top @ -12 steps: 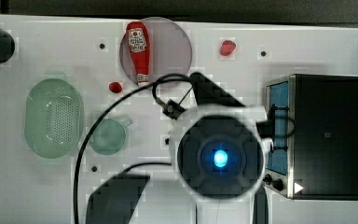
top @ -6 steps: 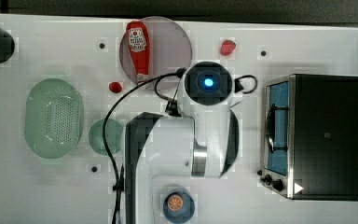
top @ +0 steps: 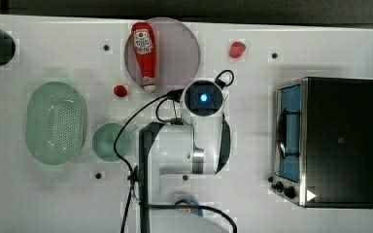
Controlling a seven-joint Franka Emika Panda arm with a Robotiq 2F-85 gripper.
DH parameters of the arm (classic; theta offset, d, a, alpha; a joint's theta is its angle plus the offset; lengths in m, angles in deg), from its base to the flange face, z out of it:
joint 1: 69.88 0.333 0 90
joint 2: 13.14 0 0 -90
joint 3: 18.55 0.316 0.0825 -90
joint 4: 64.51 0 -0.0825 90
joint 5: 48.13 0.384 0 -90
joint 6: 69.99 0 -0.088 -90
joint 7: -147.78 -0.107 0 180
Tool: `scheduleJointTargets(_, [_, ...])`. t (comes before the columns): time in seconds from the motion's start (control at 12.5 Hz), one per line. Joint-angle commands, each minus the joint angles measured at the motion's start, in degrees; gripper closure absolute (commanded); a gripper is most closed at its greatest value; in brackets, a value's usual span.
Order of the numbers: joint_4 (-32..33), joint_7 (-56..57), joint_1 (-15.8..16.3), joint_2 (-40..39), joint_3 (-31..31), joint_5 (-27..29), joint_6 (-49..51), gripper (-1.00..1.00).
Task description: Pick Banana and place it in mug.
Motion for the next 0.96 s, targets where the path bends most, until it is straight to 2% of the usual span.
scheduleJointTargets(0.08, [2.26, 6.24, -0.56, -3.43, 0.71, -0.03, -4.12, -1.0])
scheduleJointTargets(0.56, [5.29, 9.7, -0.63, -8.21, 0.38, -0.05, -11.57, -1.0])
scheduleJointTargets(0.72, [6.14, 9.67, -0.67, -8.55, 0.18, -0.04, -12.31, -0.43])
scheduleJointTargets(0.96, [7.47, 9.67, -0.67, -8.59, 0.12, -0.04, -14.07, 0.25])
